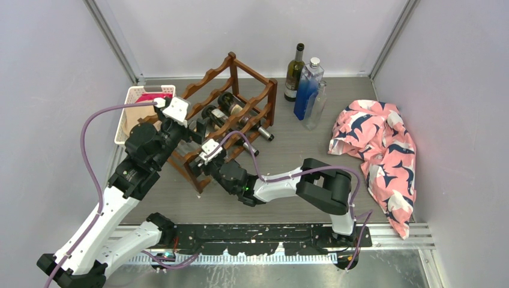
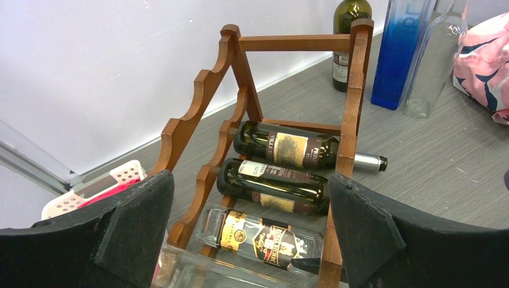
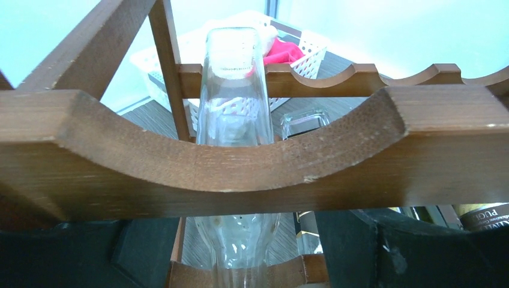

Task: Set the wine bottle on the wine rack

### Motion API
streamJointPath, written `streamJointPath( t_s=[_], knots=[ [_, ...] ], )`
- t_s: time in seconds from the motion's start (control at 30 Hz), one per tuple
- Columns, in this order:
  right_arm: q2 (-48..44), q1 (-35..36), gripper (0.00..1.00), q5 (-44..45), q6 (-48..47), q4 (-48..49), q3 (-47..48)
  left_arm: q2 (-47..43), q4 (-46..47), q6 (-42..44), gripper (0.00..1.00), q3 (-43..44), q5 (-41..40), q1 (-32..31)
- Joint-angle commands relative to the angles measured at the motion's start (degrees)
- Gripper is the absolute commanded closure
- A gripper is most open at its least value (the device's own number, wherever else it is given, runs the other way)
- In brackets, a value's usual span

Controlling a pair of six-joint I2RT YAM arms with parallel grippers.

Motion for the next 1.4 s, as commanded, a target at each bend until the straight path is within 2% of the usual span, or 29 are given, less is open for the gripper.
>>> streamJointPath(
  t_s=[0.0,1.0,1.1,1.2,1.37],
  knots=[
    [-5.01,0.27,0.18,-1.57,0.13,7.35,-1.01,-1.05,4.35,0.12,0.02,0.11,-0.38,0.46],
    [-16.73,3.98,0.25,1.54,-0.88,6.38,-16.61,-0.63,4.34,0.21,0.02,0.01,-0.07,0.43],
    [-17.96,3.97,0.31,2.00,-1.01,5.56,-17.92,-0.52,4.35,0.19,0.02,-0.04,-0.07,0.44],
    [-19.66,3.93,0.41,2.43,-0.65,4.12,-19.54,-0.52,4.22,0.20,0.02,0.00,0.01,0.42],
    [-21.84,3.92,0.64,3.33,0.90,0.79,-21.69,-0.52,4.27,0.20,0.02,0.02,0.17,0.42]
  ],
)
